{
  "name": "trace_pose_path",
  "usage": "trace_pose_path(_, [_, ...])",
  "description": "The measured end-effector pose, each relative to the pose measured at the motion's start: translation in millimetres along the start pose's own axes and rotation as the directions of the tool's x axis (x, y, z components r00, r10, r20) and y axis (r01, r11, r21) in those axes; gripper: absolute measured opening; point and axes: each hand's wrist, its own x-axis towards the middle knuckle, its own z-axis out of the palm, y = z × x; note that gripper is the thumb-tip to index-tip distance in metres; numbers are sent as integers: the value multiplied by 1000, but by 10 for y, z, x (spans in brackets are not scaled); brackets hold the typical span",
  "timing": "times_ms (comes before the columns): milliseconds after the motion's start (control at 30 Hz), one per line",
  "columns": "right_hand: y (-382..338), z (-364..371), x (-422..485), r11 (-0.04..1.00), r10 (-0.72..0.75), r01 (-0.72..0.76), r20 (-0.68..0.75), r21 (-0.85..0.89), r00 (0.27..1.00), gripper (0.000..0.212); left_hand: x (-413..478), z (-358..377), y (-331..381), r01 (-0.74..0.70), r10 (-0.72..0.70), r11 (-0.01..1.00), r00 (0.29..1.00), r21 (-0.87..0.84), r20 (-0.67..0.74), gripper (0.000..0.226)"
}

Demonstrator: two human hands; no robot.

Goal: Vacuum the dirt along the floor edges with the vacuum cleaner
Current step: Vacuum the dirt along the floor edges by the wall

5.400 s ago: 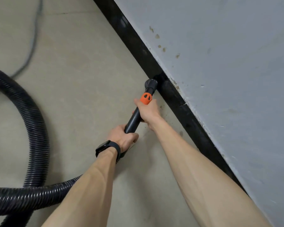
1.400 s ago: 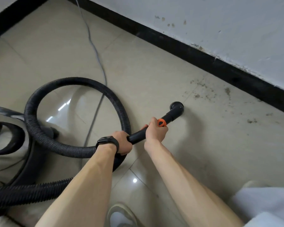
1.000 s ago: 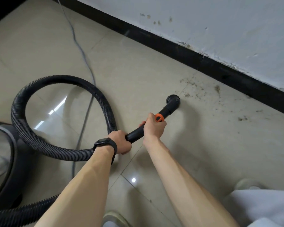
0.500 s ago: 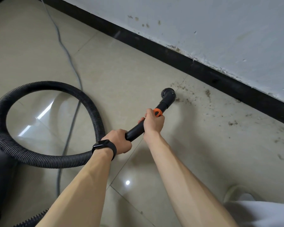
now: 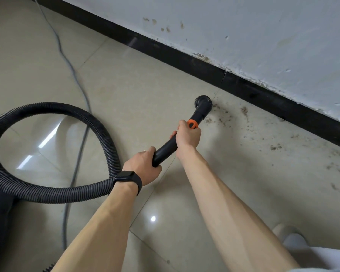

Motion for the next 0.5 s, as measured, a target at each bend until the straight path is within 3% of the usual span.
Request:
trace_pose_path(233, [-160, 34, 124, 1000, -17, 17, -35, -3, 999, 23, 103, 29, 92, -67, 70, 997, 991, 37, -110, 23])
trace_pose_path(500, [-318, -7, 359, 998, -48, 45, -81, -40, 996, 29, 299, 58, 328, -89, 91, 996, 990, 19, -104, 23])
